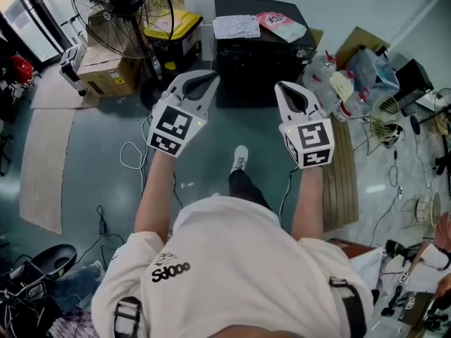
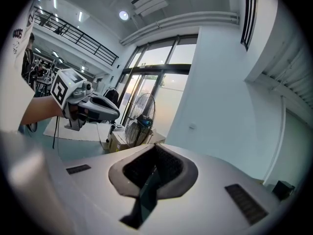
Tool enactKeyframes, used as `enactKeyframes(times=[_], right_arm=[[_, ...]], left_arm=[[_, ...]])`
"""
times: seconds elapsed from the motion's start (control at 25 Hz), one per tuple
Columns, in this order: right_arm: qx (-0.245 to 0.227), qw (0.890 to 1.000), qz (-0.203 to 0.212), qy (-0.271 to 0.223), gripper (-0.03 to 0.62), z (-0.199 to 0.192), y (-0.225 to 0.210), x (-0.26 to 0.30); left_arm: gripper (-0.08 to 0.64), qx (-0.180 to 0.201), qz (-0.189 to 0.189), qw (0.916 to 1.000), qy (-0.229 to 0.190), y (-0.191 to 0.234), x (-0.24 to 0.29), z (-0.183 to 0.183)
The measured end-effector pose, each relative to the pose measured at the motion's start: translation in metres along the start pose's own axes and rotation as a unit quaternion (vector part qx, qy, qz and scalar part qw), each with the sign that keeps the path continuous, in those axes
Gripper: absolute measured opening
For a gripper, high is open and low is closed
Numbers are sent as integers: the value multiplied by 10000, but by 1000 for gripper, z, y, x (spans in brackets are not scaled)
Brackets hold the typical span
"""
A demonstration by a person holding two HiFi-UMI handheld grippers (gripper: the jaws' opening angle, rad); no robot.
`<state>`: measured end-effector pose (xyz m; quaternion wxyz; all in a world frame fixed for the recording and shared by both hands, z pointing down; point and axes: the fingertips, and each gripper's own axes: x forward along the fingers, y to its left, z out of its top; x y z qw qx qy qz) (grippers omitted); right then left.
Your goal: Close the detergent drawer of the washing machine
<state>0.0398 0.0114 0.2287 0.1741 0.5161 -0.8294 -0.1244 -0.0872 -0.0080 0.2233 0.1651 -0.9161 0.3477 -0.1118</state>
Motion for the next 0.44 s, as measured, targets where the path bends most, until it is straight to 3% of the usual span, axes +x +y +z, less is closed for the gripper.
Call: enactKeyframes(times=[0.44], right_arm=[[19,10000,83,-31,7,8,-12,8]], left_arm=[[18,-54,-31,10000,47,10,11,10]])
